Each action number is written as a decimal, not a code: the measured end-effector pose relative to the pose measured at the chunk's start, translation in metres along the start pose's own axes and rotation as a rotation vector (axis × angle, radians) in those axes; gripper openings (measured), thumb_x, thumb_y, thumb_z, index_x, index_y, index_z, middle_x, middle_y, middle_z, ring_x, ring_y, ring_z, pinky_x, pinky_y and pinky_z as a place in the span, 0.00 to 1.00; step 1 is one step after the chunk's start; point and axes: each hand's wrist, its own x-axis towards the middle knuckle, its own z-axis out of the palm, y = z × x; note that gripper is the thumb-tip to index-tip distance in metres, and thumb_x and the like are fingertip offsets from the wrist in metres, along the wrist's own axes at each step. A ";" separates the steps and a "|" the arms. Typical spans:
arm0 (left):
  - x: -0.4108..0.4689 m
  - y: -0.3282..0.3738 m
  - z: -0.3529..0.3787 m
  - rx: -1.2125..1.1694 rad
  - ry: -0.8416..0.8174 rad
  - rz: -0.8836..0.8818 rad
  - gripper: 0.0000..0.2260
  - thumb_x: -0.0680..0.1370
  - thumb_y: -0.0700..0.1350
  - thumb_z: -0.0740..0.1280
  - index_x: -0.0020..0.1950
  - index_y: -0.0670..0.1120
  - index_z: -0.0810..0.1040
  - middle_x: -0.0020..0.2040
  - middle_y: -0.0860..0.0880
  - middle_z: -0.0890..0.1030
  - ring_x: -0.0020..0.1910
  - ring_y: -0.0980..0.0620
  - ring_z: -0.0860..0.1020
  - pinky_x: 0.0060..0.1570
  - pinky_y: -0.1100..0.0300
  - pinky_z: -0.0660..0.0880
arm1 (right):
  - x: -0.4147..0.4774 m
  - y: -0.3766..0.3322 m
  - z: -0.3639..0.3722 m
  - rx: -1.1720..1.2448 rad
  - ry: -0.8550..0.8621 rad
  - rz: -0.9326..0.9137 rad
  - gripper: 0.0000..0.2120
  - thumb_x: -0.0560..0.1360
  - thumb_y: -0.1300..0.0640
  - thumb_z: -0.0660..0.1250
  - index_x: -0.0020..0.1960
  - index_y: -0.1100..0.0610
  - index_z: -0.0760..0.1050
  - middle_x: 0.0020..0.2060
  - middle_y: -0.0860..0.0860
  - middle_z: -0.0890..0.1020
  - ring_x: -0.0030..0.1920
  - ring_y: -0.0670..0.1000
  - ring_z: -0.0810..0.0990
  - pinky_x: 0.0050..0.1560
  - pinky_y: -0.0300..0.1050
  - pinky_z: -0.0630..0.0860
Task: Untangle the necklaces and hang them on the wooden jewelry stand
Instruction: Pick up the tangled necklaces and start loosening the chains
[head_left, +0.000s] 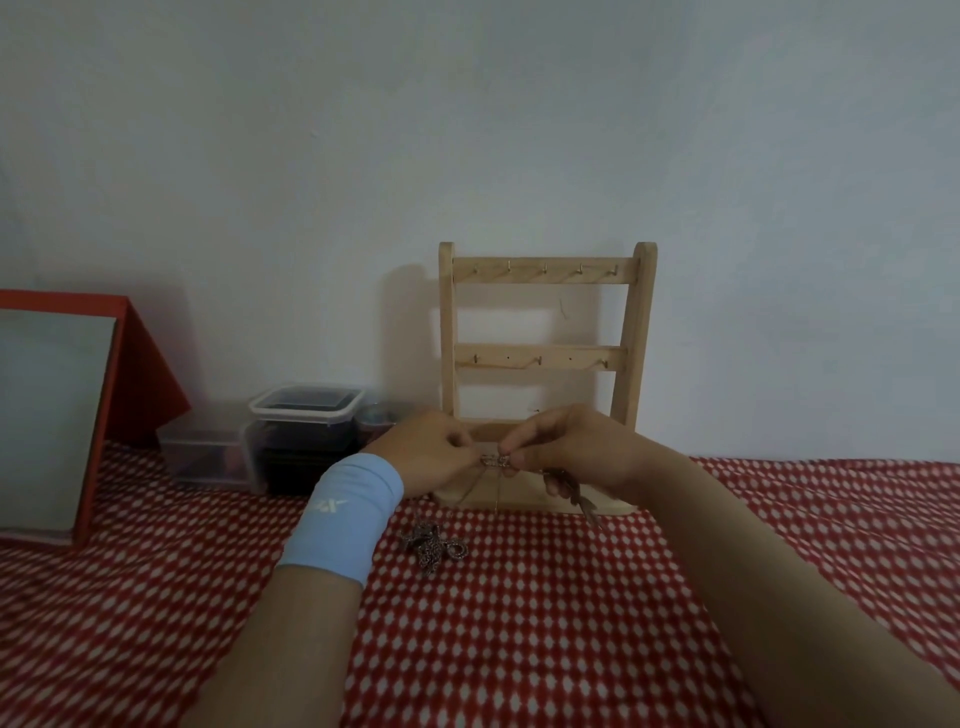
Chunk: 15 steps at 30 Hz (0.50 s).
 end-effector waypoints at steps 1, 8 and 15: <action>-0.001 0.001 -0.002 0.045 -0.010 0.005 0.10 0.80 0.48 0.65 0.39 0.51 0.80 0.36 0.56 0.79 0.39 0.55 0.77 0.43 0.60 0.72 | 0.000 0.001 0.000 -0.006 -0.012 -0.005 0.07 0.77 0.66 0.71 0.53 0.59 0.84 0.45 0.56 0.87 0.28 0.47 0.76 0.29 0.38 0.76; -0.002 0.002 -0.007 0.009 -0.099 0.008 0.04 0.79 0.46 0.67 0.51 0.51 0.81 0.48 0.56 0.81 0.49 0.57 0.79 0.52 0.64 0.75 | 0.003 0.003 -0.002 0.080 0.024 -0.056 0.12 0.74 0.72 0.72 0.54 0.60 0.83 0.40 0.52 0.86 0.29 0.46 0.78 0.30 0.38 0.76; -0.001 0.002 0.011 -0.423 -0.160 0.012 0.08 0.78 0.42 0.69 0.57 0.47 0.81 0.48 0.50 0.86 0.50 0.55 0.84 0.47 0.67 0.77 | 0.003 0.004 -0.001 0.074 0.047 -0.066 0.08 0.75 0.67 0.73 0.53 0.61 0.83 0.39 0.54 0.86 0.27 0.48 0.76 0.28 0.39 0.74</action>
